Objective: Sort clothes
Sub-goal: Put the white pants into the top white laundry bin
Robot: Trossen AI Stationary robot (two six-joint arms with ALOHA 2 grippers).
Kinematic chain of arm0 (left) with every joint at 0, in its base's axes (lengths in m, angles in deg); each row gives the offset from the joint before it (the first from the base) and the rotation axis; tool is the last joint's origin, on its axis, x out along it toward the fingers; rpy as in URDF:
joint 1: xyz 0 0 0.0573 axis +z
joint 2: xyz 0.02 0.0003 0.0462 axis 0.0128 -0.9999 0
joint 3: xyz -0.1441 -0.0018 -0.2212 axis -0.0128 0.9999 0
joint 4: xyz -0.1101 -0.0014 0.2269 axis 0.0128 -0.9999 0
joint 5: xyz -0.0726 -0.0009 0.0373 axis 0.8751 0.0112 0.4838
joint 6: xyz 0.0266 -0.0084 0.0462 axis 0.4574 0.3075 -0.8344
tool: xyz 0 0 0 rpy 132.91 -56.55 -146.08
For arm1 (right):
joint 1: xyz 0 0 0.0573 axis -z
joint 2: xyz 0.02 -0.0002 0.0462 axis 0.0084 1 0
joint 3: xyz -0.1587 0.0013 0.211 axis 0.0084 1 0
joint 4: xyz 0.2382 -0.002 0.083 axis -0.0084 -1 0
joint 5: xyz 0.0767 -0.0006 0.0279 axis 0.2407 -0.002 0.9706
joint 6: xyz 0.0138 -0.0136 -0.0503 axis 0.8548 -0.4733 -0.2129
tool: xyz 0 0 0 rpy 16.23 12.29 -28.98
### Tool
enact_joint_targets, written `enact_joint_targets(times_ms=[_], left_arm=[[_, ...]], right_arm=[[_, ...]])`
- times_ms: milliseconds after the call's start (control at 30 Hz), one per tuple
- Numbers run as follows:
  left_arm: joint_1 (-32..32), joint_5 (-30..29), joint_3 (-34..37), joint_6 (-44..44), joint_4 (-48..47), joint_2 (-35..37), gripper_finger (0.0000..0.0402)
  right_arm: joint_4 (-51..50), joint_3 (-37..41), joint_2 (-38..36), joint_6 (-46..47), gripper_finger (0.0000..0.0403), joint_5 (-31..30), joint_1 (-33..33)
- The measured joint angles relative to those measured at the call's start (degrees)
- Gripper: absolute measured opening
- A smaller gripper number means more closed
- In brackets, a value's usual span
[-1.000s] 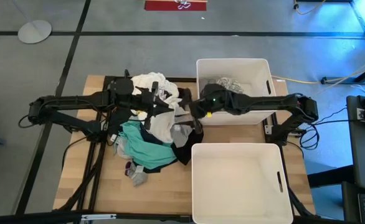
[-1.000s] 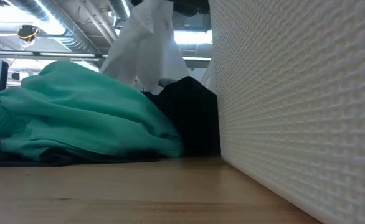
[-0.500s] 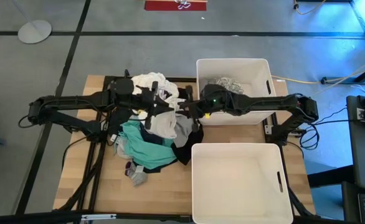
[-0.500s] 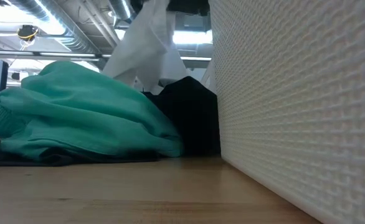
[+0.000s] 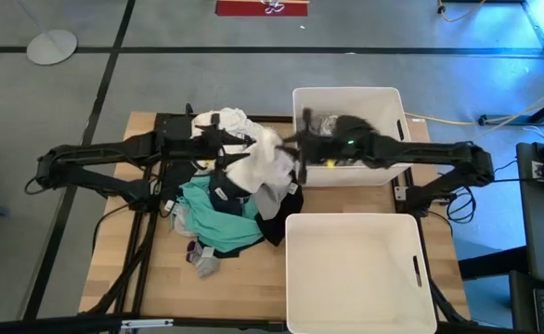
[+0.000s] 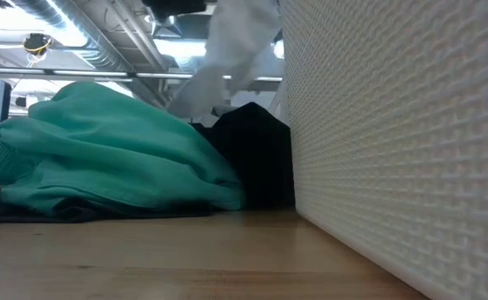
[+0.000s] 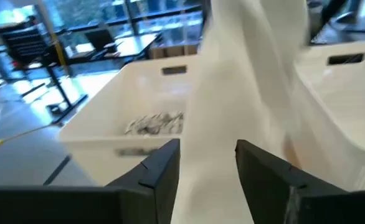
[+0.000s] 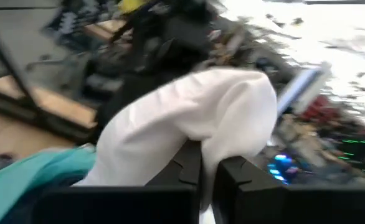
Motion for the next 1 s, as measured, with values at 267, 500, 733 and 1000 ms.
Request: enact_joint_targets(times_ms=[267, 500, 733, 1000], left_arm=[[0.0, -9.15, 0.02, 2.51, -13.33, 2.81, 0.015], [0.0, -11.48, 0.28, 7.58, -19.17, 2.56, 0.015], [0.0, -11.57, 3.98, 9.6, -18.99, 2.56, 0.015], [0.0, -11.78, 8.04, 11.54, -18.34, 2.53, 0.015]], right_arm=[[-0.27, 0.0, -11.03, -7.82, 0.0006, -11.38, 0.0], [-3.9, 0.0, -18.78, -16.22, 0.0017, -28.36, 0.03], [-14.27, 0.0, -22.96, -17.12, 0.001, -38.51, 3.17], [-38.51, 0.0, -22.5, 0.01, 0.0019, -37.32, 11.99]])
